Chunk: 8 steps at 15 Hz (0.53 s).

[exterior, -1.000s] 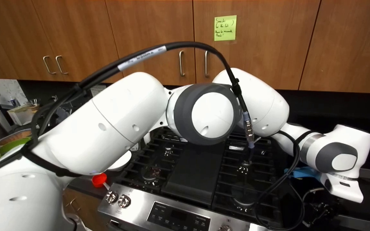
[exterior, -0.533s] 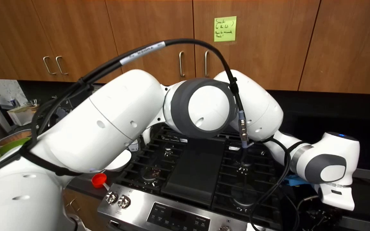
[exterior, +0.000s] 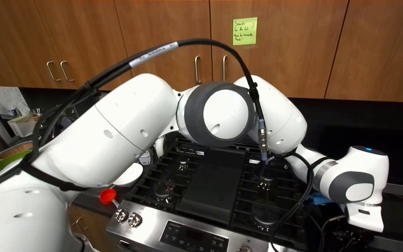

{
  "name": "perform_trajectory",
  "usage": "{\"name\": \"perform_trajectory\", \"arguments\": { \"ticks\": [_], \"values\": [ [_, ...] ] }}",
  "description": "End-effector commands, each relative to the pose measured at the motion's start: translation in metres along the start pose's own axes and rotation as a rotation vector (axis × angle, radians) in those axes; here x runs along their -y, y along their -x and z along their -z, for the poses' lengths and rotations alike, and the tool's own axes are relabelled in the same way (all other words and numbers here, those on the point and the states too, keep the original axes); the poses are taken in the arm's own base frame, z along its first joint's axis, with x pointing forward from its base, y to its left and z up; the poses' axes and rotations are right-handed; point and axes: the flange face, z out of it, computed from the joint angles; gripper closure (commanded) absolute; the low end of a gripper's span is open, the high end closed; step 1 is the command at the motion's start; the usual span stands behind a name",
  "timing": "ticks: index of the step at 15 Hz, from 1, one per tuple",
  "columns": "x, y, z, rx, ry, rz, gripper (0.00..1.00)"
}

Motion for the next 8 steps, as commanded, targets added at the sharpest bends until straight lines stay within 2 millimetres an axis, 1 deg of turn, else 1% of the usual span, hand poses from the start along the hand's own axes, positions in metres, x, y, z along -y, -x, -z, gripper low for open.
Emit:
{"name": "perform_trajectory", "arguments": {
  "ticks": [1, 2, 3, 4, 5, 8],
  "values": [
    [-0.010, -0.009, -0.007, 0.009, 0.033, -0.020, 0.00],
    [-0.010, -0.007, -0.010, 0.018, 0.044, -0.014, 0.25],
    [-0.011, -0.007, -0.013, 0.022, 0.053, -0.015, 0.27],
    [-0.011, -0.007, -0.015, 0.030, 0.056, -0.016, 0.32],
    [-0.014, -0.010, -0.017, 0.039, 0.070, -0.022, 0.39],
    [-0.021, -0.027, -0.027, 0.061, 0.103, -0.060, 0.66]
  ]
}}
